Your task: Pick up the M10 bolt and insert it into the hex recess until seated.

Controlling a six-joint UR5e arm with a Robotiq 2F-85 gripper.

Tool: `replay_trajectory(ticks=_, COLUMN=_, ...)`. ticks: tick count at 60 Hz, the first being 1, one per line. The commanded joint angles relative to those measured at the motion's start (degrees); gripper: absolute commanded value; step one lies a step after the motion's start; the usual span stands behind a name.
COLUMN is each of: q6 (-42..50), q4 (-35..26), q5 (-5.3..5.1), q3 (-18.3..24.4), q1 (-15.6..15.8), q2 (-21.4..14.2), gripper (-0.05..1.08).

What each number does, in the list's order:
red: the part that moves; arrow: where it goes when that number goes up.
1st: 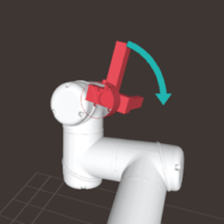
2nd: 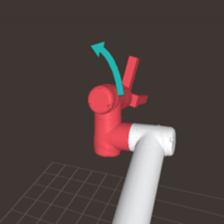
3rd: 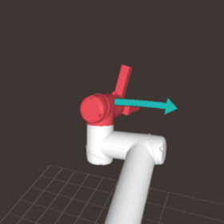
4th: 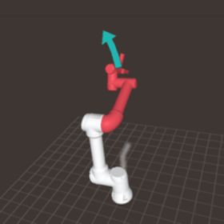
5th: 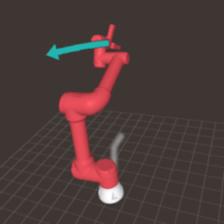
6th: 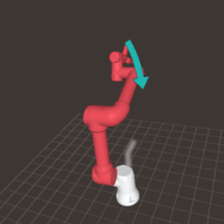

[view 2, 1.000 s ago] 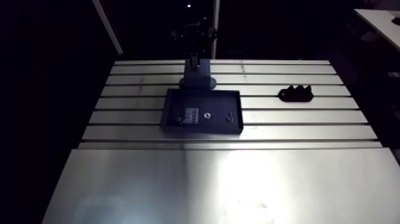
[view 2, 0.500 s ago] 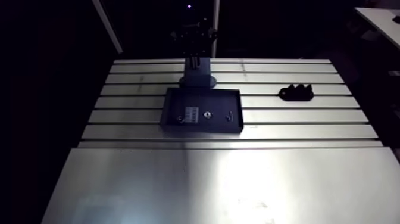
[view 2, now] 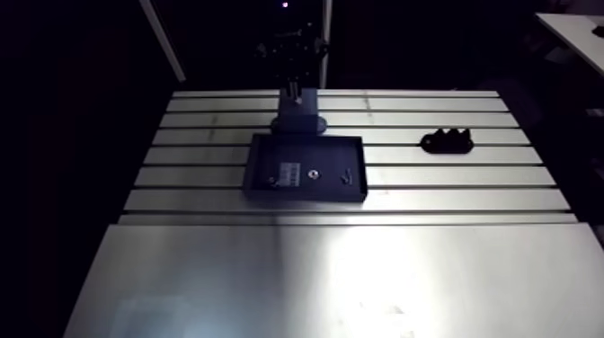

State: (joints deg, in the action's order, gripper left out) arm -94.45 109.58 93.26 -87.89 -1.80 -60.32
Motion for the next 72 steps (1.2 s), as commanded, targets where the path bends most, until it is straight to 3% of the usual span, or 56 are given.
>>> replay_trajectory(ticks=1, q6=-0.06, q4=-2.83, q5=-0.05, q3=1.25, q1=0.20, q2=-1.71, gripper=1.08)
replay_trajectory(ticks=17, q6=-0.07, q4=-6.65, q5=0.22, q3=2.32, q1=0.30, q2=-3.66, gripper=1.04)
replay_trajectory(ticks=18, q6=-0.07, q4=-7.07, q5=0.29, q3=2.48, q1=0.30, q2=-3.99, gripper=0.91)
replay_trajectory(ticks=19, q6=-0.07, q4=-7.07, q5=0.29, q3=2.48, q1=0.30, q2=-3.99, gripper=0.91)
replay_trajectory(ticks=20, q6=-0.07, q4=-7.88, q5=0.30, q3=2.65, q1=0.30, q2=-4.34, gripper=0.58)
replay_trajectory(ticks=21, q6=-0.07, q4=-7.88, q5=0.30, q3=2.65, q1=0.30, q2=-4.34, gripper=0.58)
replay_trajectory(ticks=22, q6=-0.07, q4=-9.27, q5=0.30, q3=2.98, q1=0.30, q2=-4.55, gripper=0.07)
replay_trajectory(ticks=25, q6=-0.15, q4=-11.95, q5=0.15, q3=3.53, q1=0.38, q2=-4.82, gripper=0.01)
replay_trajectory(ticks=36, q6=-0.85, q4=-15.37, q5=0.39, q3=5.32, q1=0.42, q2=-8.46, gripper=0.00)
replay_trajectory(ticks=40, q6=-0.86, q4=-22.51, q5=0.80, q3=7.88, q1=-0.02, q2=-10.95, gripper=0.00)
replay_trajectory(ticks=46, q6=-1.03, q4=-27.85, q5=0.84, q3=9.82, q1=-0.22, q2=-13.20, gripper=0.00)
replay_trajectory(ticks=53, q6=-1.80, q4=-28.56, q5=0.48, q3=10.48, q1=-0.47, q2=-17.13, gripper=0.01)
replay_trajectory(ticks=55, q6=-2.09, q4=-29.39, q5=0.90, q3=10.59, q1=-0.49, q2=-18.63, gripper=0.01)
replay_trajectory(ticks=72, q6=-2.09, q4=-30.18, q5=0.43, q3=7.61, q1=-1.10, q2=-22.99, gripper=0.01)
